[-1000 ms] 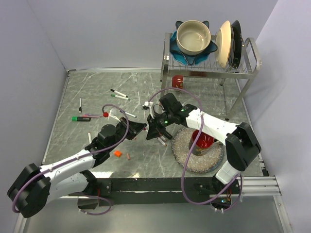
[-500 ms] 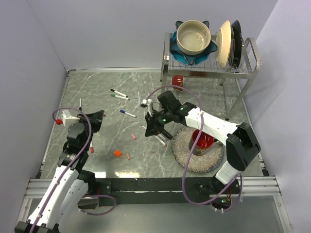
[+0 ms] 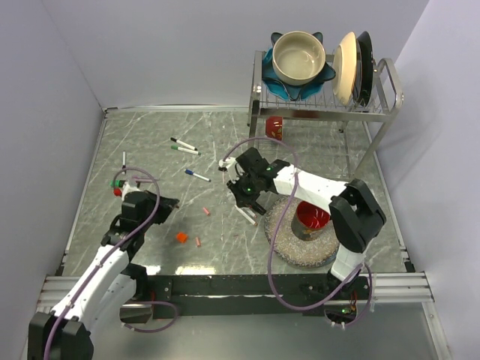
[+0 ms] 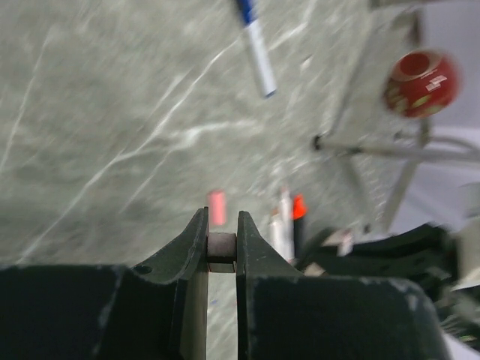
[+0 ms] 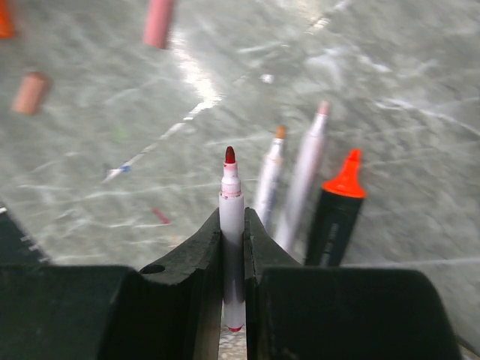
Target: Open the pen caps
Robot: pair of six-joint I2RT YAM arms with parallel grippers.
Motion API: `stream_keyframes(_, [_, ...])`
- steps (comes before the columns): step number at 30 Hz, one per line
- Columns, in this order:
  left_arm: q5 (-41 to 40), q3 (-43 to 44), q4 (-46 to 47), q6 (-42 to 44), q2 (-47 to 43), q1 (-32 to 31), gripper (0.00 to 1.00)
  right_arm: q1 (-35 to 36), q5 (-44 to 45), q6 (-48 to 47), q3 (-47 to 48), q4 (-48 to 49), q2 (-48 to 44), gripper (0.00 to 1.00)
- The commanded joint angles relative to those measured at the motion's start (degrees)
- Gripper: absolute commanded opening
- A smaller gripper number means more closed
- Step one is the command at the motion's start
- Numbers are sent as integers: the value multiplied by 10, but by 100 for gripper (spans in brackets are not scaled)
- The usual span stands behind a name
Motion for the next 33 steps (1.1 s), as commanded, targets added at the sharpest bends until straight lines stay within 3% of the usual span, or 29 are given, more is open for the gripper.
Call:
stream_keyframes(1, [48,-16,23,33,29,2,1,4,75,-17,38,-15,18,12])
stream_keyframes(15, [52,-44,53,64,118,3,1,5,107,-26,57,-43,76,28])
stream_keyframes(25, [39,-41,35,71,127,3,12,5,99,-28,61,-50,75,30])
stream_keyframes(33, [40,-37,14,75,124,2,18,6,76,-32,61,-51,46,41])
